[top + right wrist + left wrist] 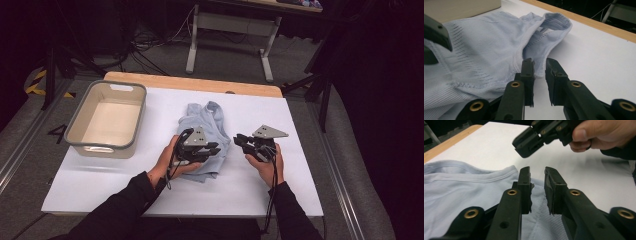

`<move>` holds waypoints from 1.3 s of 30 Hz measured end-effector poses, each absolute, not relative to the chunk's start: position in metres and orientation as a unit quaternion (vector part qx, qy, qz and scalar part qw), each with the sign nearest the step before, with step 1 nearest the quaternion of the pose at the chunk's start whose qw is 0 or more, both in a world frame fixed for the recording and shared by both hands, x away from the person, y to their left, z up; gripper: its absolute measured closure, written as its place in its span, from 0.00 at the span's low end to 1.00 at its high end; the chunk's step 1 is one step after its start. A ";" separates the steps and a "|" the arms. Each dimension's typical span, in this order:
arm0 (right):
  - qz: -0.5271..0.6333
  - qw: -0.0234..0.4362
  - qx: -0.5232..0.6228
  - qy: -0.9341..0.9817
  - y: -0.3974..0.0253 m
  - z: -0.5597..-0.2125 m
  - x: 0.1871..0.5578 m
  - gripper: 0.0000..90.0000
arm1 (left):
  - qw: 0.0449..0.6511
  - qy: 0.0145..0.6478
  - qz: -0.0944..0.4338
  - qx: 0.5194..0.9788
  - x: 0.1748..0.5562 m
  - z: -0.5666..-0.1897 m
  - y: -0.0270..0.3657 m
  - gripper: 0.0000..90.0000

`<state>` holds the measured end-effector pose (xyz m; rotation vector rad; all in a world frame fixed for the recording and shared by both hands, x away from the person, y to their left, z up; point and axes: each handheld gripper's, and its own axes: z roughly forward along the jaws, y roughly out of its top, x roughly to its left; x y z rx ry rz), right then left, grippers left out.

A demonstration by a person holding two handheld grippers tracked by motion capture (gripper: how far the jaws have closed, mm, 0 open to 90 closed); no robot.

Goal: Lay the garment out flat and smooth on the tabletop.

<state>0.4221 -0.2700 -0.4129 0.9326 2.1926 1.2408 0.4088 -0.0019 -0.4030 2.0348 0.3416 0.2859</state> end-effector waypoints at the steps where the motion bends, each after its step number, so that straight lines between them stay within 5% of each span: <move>1: 0.450 0.225 0.337 0.796 -0.269 -0.413 0.422 0.83 | 0.506 0.143 0.123 0.842 0.408 -0.401 0.002 0.78; 10: 0.457 0.224 0.332 0.794 -0.258 -0.410 0.420 0.67 | 0.468 0.148 0.226 0.841 0.375 -0.401 0.052 0.44; 19: 0.450 0.202 0.319 0.809 -0.242 -0.416 0.424 0.51 | 0.436 0.194 0.205 0.855 0.350 -0.441 0.086 0.19; 22: 0.427 0.188 0.322 0.824 -0.235 -0.425 0.429 0.47 | 0.418 0.203 0.186 0.866 0.353 -0.455 0.087 0.20; 29: 0.410 0.181 0.327 0.832 -0.233 -0.435 0.434 0.62 | 0.404 0.212 0.176 0.872 0.365 -0.469 0.074 0.27; 35: 0.407 0.178 0.328 0.834 -0.235 -0.440 0.436 0.84 | 0.397 0.228 0.158 0.875 0.375 -0.469 0.072 0.42; 39: 0.402 0.181 0.324 0.837 -0.233 -0.442 0.435 0.87 | 0.397 0.230 0.145 0.877 0.380 -0.468 0.071 0.57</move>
